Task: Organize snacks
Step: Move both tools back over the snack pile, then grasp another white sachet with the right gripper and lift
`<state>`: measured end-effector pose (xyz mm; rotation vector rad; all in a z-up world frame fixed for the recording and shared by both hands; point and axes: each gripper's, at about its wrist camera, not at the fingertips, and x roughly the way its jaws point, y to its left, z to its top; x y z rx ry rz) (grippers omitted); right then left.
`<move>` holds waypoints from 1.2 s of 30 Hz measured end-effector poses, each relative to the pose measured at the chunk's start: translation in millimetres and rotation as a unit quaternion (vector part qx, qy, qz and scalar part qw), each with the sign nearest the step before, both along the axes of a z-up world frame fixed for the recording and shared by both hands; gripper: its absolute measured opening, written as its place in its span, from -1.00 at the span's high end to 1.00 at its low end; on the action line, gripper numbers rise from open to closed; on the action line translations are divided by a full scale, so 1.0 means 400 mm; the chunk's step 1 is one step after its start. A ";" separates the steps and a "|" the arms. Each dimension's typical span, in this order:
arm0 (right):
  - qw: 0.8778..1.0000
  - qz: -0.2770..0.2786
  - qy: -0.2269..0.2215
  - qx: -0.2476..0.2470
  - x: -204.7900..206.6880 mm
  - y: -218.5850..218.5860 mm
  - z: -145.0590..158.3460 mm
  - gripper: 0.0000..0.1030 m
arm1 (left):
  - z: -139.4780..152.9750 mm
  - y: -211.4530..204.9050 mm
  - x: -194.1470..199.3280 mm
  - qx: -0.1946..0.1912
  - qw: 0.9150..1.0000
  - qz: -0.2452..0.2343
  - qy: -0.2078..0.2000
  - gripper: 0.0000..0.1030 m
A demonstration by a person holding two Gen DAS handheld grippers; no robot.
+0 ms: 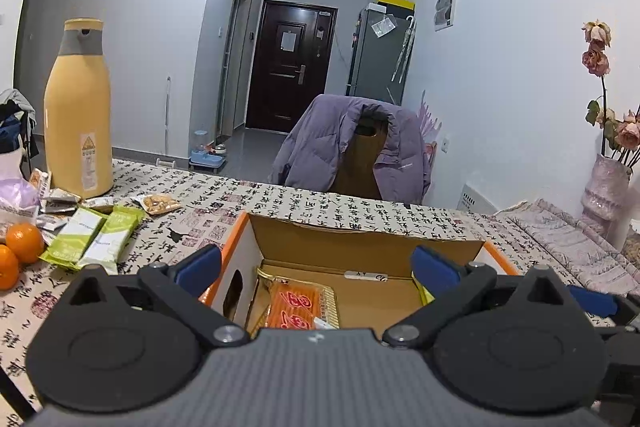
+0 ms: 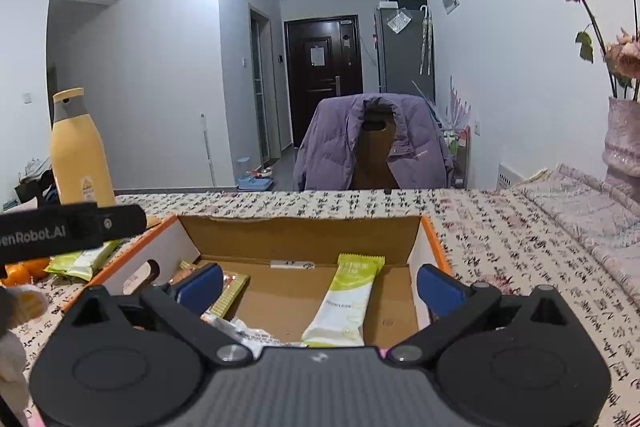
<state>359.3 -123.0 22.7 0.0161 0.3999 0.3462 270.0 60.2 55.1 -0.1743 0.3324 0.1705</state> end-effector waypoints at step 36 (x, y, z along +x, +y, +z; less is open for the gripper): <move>0.999 0.017 0.038 -0.024 -0.422 -0.138 -0.055 -1.00 | -0.096 -0.038 -0.454 0.025 0.997 -0.049 0.056 -1.00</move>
